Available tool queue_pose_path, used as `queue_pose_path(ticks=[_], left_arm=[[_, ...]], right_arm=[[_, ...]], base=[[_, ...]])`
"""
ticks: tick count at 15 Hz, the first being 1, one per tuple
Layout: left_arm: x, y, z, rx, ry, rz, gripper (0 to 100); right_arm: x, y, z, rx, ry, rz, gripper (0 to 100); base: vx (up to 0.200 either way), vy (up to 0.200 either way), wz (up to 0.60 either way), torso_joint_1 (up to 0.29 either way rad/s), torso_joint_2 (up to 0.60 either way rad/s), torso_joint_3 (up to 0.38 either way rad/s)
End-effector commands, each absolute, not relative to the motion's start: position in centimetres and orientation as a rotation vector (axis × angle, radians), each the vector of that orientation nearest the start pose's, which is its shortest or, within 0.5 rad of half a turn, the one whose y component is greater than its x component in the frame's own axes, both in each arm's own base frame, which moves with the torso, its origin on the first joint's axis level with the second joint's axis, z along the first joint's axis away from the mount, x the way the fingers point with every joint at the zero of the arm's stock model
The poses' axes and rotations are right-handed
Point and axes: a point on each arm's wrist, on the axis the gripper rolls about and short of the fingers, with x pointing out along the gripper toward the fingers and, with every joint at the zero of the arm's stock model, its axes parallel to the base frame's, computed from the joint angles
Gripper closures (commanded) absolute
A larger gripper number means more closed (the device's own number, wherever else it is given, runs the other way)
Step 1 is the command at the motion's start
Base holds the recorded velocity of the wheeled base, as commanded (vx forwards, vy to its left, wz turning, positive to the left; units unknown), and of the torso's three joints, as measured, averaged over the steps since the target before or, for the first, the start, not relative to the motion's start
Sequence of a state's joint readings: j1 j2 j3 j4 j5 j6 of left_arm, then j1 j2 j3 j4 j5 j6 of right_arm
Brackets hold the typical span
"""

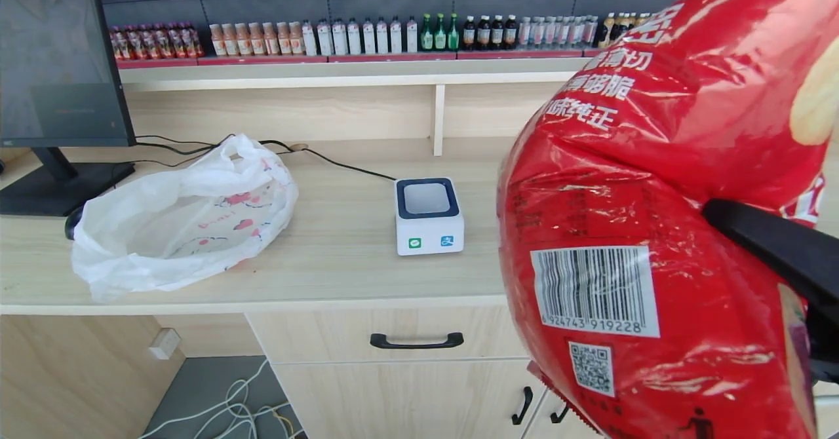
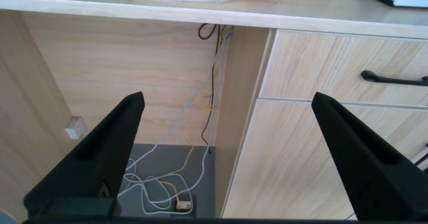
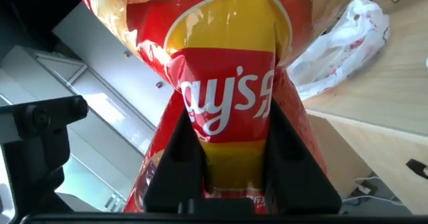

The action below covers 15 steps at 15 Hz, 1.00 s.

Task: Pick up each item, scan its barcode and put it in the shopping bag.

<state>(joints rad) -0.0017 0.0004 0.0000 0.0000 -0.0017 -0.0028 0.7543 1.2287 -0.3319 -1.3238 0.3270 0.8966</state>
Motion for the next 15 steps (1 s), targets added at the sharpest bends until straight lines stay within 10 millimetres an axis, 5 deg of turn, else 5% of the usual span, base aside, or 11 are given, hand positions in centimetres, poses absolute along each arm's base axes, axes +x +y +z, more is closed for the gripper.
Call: queue_pose_path(ticks=[1, 4, 9, 15], left_arm=[[-2.3, 0.0, 7.5, -0.003, 0.0, -0.003, 0], [-2.3, 0.0, 7.5, -0.003, 0.0, -0.003, 0], [-2.3, 0.0, 7.5, -0.003, 0.0, -0.003, 0], [-2.3, 0.0, 7.5, -0.003, 0.0, -0.003, 0]], right_arm=[[11.3, 11.6, 23.4, 0.852, 0.055, 1.188, 100], [11.9, 12.0, 23.4, 0.653, 0.006, 1.139, 100], [14.1, 14.3, 26.0, 0.477, -0.025, 0.845, 100], [17.0, 16.3, 24.3, 0.203, -0.066, 0.494, 100]], base=[[0.0, 0.0, 0.0, 0.0, 0.0, 0.0], [0.0, 0.0, 0.0, 0.0, 0.0, 0.0], [0.0, 0.0, 0.0, 0.0, 0.0, 0.0], [0.0, 0.0, 0.0, 0.0, 0.0, 0.0]])
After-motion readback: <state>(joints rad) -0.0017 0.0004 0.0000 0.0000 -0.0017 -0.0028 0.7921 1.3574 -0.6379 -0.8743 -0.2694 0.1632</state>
